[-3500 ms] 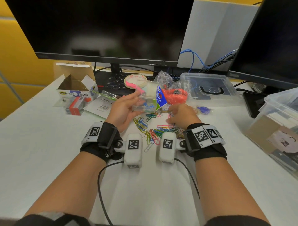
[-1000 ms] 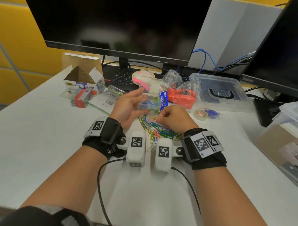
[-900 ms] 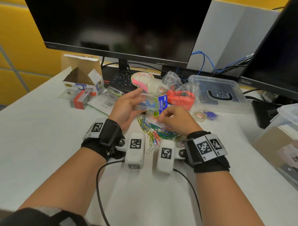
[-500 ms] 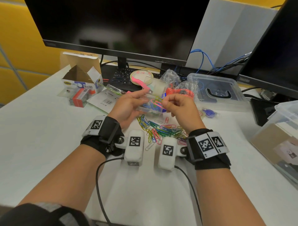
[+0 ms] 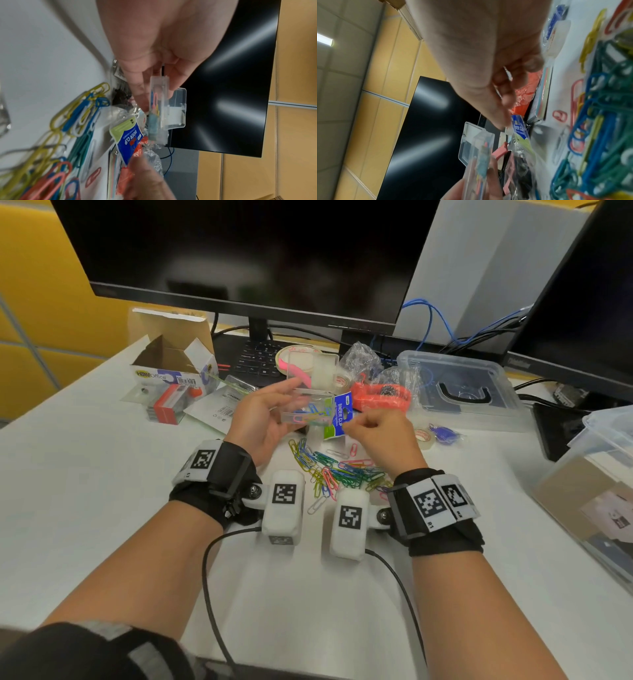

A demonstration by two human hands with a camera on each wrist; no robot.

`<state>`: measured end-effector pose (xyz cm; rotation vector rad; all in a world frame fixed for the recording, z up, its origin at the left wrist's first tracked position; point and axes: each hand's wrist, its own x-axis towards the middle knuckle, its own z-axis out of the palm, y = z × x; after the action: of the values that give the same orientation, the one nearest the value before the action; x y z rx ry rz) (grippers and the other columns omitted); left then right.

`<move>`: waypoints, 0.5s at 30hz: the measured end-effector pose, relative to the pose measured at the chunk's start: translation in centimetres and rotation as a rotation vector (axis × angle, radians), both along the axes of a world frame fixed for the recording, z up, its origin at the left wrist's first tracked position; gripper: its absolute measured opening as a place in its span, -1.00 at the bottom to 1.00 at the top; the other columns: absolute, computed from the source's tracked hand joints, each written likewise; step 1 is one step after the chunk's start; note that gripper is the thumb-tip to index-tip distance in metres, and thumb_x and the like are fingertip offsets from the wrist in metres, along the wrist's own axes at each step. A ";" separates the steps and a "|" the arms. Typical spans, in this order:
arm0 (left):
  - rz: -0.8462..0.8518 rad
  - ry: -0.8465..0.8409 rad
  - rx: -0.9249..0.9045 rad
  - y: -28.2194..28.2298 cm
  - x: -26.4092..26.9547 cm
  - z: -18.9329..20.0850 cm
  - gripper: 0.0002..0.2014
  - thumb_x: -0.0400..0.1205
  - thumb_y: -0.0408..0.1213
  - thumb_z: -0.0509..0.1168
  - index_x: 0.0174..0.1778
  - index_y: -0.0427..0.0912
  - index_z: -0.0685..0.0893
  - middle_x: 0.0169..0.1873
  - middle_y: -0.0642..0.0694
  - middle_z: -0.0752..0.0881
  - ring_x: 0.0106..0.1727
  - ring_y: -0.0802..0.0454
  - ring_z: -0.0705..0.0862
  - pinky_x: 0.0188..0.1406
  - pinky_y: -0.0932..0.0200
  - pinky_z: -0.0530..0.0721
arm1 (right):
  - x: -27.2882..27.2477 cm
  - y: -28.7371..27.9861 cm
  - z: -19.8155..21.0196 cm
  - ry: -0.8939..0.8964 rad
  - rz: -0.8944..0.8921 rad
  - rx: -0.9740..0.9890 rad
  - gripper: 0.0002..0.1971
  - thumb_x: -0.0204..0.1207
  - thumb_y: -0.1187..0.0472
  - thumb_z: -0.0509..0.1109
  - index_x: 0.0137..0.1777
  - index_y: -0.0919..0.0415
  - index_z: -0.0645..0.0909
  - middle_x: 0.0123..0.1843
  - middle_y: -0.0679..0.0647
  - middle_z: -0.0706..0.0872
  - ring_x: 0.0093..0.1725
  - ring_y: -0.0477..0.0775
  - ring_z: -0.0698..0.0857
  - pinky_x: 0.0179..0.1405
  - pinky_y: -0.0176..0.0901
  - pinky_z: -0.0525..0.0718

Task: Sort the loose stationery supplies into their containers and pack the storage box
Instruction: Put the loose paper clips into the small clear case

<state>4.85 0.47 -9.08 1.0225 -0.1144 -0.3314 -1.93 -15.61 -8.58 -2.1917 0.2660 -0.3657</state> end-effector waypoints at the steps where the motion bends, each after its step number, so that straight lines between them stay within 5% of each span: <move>1: 0.012 0.002 -0.004 0.1 0.0 -0.1 -0.63 0.58 -0.60 0.04 0.20 -0.30 0.62 0.03 -0.29 0.71 0.02 -0.07 0.73 -0.20 0.14 0.77 | -0.1 0.1 -0.2 0.092 0.051 -0.014 -0.86 0.46 0.22 0.48 -0.18 0.33 0.75 -0.36 0.00 0.66 -0.33 -0.08 0.58 -0.28 -0.27 0.52; 7: 0.015 -0.001 0.004 0.0 -0.2 -0.1 -0.63 0.57 -0.61 0.05 0.18 -0.29 0.63 0.02 -0.29 0.73 -0.04 -0.05 0.75 -0.15 0.13 0.78 | 0.1 0.8 -0.4 0.289 0.219 -0.124 -0.91 0.35 0.24 0.58 -0.20 0.25 0.77 -0.42 -0.09 0.63 -0.39 -0.21 0.53 -0.36 -0.35 0.46; 12: 0.025 0.007 0.026 0.0 -0.1 -0.2 -0.60 0.57 -0.61 0.03 0.24 -0.31 0.61 0.15 -0.37 0.68 -0.01 -0.06 0.73 -0.19 0.15 0.77 | 0.4 0.7 -0.8 0.244 0.218 -0.078 -0.98 0.42 0.35 0.49 -0.18 0.30 0.74 -0.38 -0.08 0.66 -0.36 -0.18 0.57 -0.18 -0.26 0.60; 15: 0.008 -0.008 0.046 -0.1 -0.2 -0.1 -0.58 0.57 -0.62 0.03 0.28 -0.32 0.59 0.20 -0.37 0.66 0.08 -0.11 0.72 -0.13 0.11 0.76 | 0.1 0.4 -0.7 0.192 0.213 -0.036 -0.96 0.49 0.31 0.45 -0.18 0.23 0.69 -0.34 -0.14 0.63 -0.33 -0.22 0.57 -0.25 -0.41 0.55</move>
<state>4.66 0.41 -9.15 1.0696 -0.1108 -0.3241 -1.81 -15.22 -9.23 -2.2673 0.1289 -0.0420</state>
